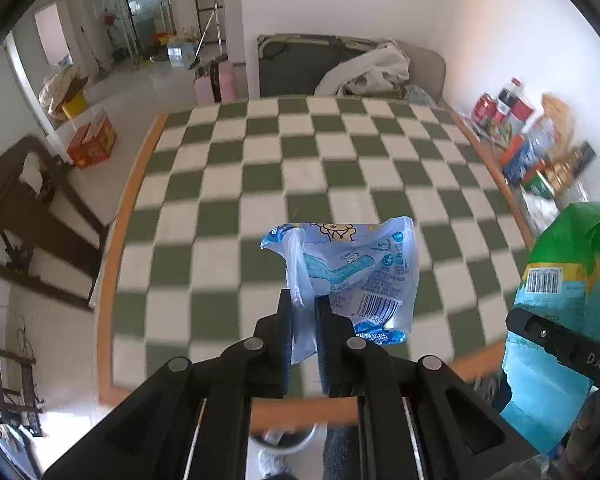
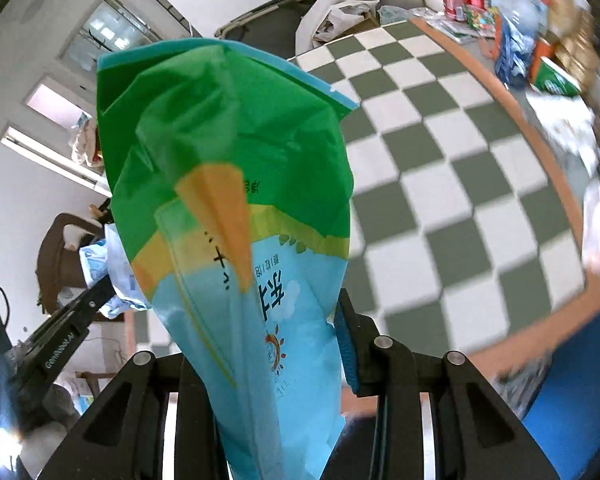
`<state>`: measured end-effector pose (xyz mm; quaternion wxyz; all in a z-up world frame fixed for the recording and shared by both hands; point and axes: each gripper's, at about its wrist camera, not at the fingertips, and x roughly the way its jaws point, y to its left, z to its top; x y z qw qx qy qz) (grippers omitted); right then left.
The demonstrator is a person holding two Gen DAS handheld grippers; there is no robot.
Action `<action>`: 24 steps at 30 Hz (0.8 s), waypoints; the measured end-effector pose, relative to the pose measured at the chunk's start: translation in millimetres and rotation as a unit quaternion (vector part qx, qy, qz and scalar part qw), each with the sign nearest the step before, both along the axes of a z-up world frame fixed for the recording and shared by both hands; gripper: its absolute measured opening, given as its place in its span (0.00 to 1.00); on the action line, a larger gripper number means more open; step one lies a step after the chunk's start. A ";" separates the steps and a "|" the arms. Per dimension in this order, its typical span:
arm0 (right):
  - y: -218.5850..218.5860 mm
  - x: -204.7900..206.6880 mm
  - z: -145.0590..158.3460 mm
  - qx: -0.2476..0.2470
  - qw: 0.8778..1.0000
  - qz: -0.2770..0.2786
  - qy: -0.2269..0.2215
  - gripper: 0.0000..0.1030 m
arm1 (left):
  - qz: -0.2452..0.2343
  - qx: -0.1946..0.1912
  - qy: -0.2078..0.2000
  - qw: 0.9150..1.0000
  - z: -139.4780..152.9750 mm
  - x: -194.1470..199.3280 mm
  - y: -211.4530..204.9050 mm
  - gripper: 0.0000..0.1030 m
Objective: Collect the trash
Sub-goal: 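Carry the wrapper and snack bag over the bin and open both grippers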
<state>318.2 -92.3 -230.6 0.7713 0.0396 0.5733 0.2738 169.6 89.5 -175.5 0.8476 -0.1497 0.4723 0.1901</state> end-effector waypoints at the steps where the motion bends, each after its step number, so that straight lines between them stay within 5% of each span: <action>1: -2.1 -23.7 -0.9 0.001 1.000 -0.005 0.003 0.35 | -0.002 -0.006 0.003 1.000 -2.3 -18.3 -0.2 0.07; 7: -11.5 -147.7 -28.3 -0.001 0.998 -0.008 0.054 0.35 | -0.011 -0.030 0.048 0.998 -34.8 -97.2 -5.0 0.07; 14: -17.6 -227.2 -94.3 -0.038 0.991 0.015 0.124 0.35 | 0.017 -0.073 0.120 0.990 -114.0 -150.1 -9.3 0.07; 20: -18.7 -242.7 -191.7 -0.062 0.980 0.028 0.185 0.35 | 0.044 -0.103 0.186 0.976 -210.3 -163.0 -12.6 0.08; 24: -16.8 -240.3 -299.0 -0.074 0.968 0.026 0.240 0.35 | 0.064 -0.123 0.225 0.964 -300.9 -164.9 -12.8 0.08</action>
